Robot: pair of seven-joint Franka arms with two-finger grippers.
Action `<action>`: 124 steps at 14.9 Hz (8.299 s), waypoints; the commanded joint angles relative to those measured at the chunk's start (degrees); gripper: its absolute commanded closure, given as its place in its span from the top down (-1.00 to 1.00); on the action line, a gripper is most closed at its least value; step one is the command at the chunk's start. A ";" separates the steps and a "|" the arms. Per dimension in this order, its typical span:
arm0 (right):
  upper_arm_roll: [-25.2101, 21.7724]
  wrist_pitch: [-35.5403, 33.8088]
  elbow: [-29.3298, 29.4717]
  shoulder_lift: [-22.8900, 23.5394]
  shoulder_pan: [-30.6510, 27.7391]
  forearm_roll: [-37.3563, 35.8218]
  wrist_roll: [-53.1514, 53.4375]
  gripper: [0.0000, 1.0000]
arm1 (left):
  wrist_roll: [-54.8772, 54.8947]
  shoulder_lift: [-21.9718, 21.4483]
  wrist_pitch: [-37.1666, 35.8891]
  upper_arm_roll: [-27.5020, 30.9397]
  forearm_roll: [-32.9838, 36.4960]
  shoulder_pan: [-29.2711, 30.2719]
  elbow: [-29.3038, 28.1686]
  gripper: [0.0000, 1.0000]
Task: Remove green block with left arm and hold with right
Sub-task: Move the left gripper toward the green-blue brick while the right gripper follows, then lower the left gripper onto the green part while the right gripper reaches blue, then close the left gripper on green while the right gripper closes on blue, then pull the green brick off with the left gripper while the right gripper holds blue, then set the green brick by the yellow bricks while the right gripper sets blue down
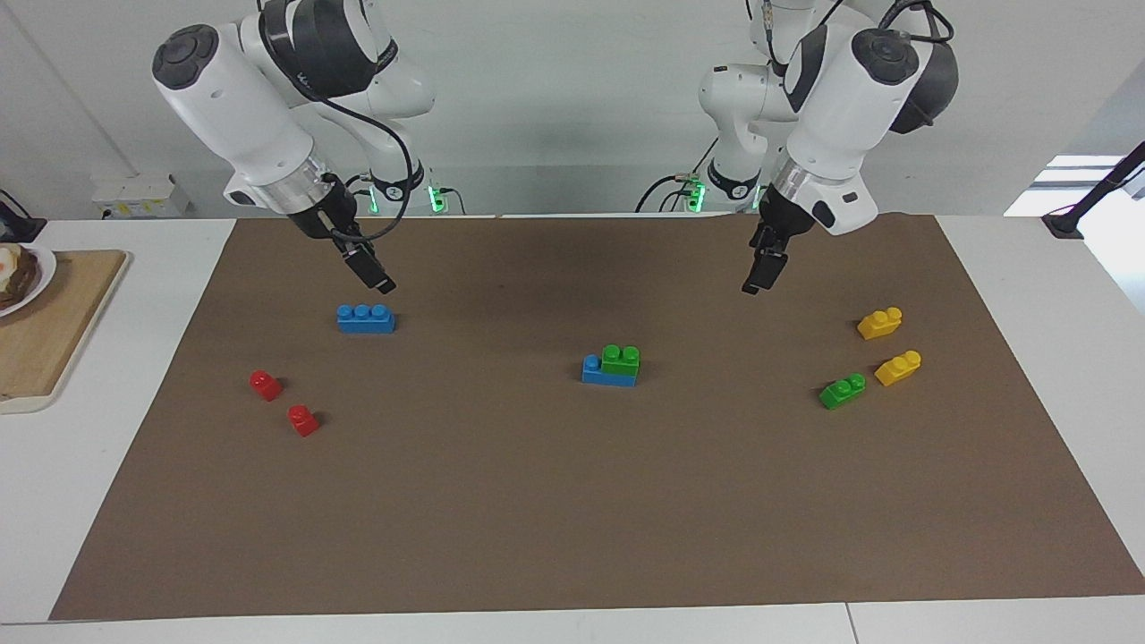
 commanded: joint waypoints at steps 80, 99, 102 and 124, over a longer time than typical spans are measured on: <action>0.00 50.77 -4.74 27.79 27.58 15.57 34.63 -1.00 | -15.28 19.73 30.10 0.61 -2.39 -14.21 -5.63 0.80; 0.00 50.77 -4.65 27.79 27.67 15.48 33.84 -1.00 | -16.95 17.72 25.10 0.61 -2.04 -11.84 -1.50 -1.00; 0.00 50.77 -4.30 27.79 27.75 15.48 33.93 -1.00 | -15.64 14.99 21.24 0.61 -2.30 -10.17 -1.49 -1.00; -0.27 17.64 -7.36 13.47 -3.96 14.69 -1.56 -1.00 | 73.54 -0.65 12.92 1.14 3.84 18.23 -20.72 -1.00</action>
